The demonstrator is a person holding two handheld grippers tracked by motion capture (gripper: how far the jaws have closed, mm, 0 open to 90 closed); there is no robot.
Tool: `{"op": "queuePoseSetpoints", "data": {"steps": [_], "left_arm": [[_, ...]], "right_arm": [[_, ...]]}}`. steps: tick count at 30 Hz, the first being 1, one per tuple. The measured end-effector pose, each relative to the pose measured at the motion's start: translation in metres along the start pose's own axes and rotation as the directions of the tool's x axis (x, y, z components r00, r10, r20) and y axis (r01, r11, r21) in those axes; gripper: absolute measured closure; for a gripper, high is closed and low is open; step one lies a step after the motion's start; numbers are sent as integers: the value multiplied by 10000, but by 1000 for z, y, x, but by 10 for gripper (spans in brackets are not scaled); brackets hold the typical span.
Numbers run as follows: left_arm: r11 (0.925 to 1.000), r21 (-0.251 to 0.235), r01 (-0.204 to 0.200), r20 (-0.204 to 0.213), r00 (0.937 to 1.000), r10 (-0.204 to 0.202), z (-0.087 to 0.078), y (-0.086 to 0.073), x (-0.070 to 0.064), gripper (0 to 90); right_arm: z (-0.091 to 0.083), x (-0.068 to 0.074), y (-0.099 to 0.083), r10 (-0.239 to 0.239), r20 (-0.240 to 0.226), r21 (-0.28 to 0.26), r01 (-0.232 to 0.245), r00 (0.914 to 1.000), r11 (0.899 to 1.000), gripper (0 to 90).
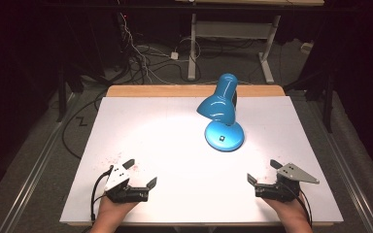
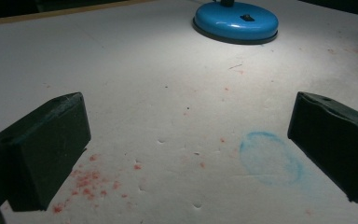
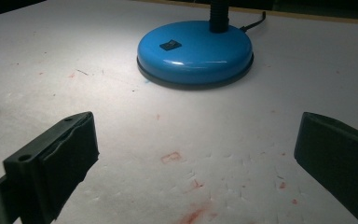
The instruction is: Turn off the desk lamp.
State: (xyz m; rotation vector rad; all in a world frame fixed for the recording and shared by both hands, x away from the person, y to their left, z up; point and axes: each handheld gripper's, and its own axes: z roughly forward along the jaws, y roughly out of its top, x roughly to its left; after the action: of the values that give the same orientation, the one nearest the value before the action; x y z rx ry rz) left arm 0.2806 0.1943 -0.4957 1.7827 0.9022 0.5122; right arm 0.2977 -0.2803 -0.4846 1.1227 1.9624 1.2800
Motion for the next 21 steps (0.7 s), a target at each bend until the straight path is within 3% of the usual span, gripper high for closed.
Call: {"op": "queuePoseSetpoints", "data": {"steps": [6, 9, 21], "left_arm": [[9997, 204, -97, 113, 9999, 94, 2, 0, -1, 0], [10000, -23, -85, 118, 9999, 85, 0, -1, 0, 0], [9994, 115, -312, 409, 9987, 307, 1, -1, -2, 0]], "right_arm": [[-2, 5, -1, -336, 103, -148, 338, 9994, 9993, 2], [-2, 7, -1, -615, 124, -169, 617, 9980, 9980, 3], [-2, 5, -1, -371, 120, -130, 372, 9992, 9992, 3]]}}
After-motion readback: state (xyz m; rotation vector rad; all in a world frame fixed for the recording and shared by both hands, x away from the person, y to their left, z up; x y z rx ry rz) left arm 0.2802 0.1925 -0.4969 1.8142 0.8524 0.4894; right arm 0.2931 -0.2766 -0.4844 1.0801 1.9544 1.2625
